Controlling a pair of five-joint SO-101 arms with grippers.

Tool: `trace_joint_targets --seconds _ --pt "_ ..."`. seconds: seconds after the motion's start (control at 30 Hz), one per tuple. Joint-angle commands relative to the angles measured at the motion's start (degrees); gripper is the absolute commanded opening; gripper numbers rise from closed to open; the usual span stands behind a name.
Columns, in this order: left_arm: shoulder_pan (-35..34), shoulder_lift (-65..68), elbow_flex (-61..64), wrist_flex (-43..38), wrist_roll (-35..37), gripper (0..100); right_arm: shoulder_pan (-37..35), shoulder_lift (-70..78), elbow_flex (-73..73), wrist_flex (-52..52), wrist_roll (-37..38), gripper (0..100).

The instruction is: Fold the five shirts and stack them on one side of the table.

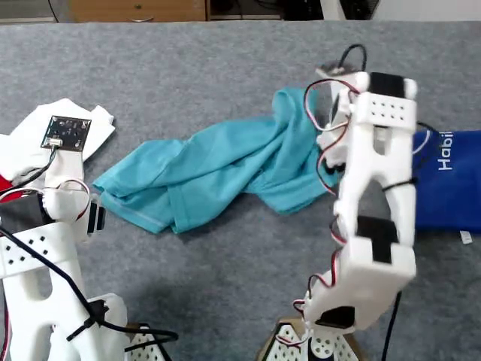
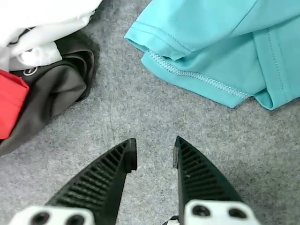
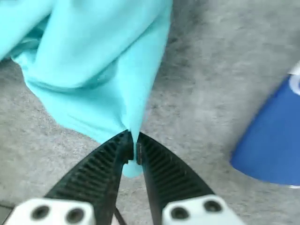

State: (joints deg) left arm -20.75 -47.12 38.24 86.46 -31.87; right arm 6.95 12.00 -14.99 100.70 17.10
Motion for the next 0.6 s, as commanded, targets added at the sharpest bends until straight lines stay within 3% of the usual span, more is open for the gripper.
trace_joint_targets --seconds 0.0,0.37,0.57 --pt "3.5 -0.9 -0.8 -0.8 0.1 14 2.0 -9.4 -0.8 1.5 1.8 0.2" --pt "30.7 -0.3 -0.4 -0.8 11.5 14 9.5 -29.6 -3.0 0.9 6.2 0.2" --pt "34.0 -0.3 -0.7 -0.3 13.0 14 9.1 -35.6 -14.2 -0.6 9.1 0.2"
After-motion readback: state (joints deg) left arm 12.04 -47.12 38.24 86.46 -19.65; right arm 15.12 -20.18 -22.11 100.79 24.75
